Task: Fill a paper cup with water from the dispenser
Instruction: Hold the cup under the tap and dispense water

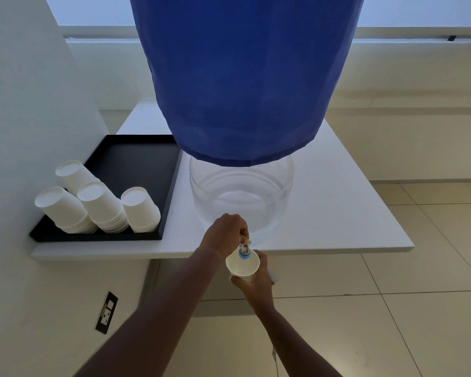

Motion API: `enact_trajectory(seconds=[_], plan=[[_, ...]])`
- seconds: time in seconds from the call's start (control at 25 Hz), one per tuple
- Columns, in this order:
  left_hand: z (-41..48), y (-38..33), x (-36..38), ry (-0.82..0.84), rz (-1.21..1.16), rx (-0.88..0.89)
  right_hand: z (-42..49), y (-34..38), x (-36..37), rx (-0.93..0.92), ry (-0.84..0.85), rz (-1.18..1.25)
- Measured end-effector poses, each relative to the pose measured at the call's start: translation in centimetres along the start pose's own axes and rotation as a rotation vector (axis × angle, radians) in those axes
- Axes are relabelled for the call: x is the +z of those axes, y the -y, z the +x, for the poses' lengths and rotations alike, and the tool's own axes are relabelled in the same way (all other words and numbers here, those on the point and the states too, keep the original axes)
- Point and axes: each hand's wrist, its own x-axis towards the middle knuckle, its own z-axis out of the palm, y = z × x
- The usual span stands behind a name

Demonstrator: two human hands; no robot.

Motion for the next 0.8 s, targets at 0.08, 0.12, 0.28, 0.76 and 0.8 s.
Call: enact_trajectory(seconds=[0.08, 0.12, 0.28, 0.76, 0.8], plan=[[0.09, 0.04, -0.14, 0.012, -0.024, -0.012, 0.00, 0.00, -0.03, 0.001, 0.001, 0.004], [0.14, 0.06, -0.21, 0.019, -0.033, -0.018, 0.00, 0.00, -0.08, 0.001, 0.000, 0.010], [0.37, 0.25, -0.48, 0.055, -0.071, -0.038, 0.03, -0.11, -0.20, 0.004, -0.004, 0.014], [-0.06, 0.50, 0.17, -0.018, -0.099, -0.020, -0.13, -0.15, -0.53, -0.011, 0.002, 0.040], [-0.19, 0.46, 0.35, -0.035, -0.088, -0.012, -0.18, -0.14, -0.57, -0.010, 0.001, 0.044]])
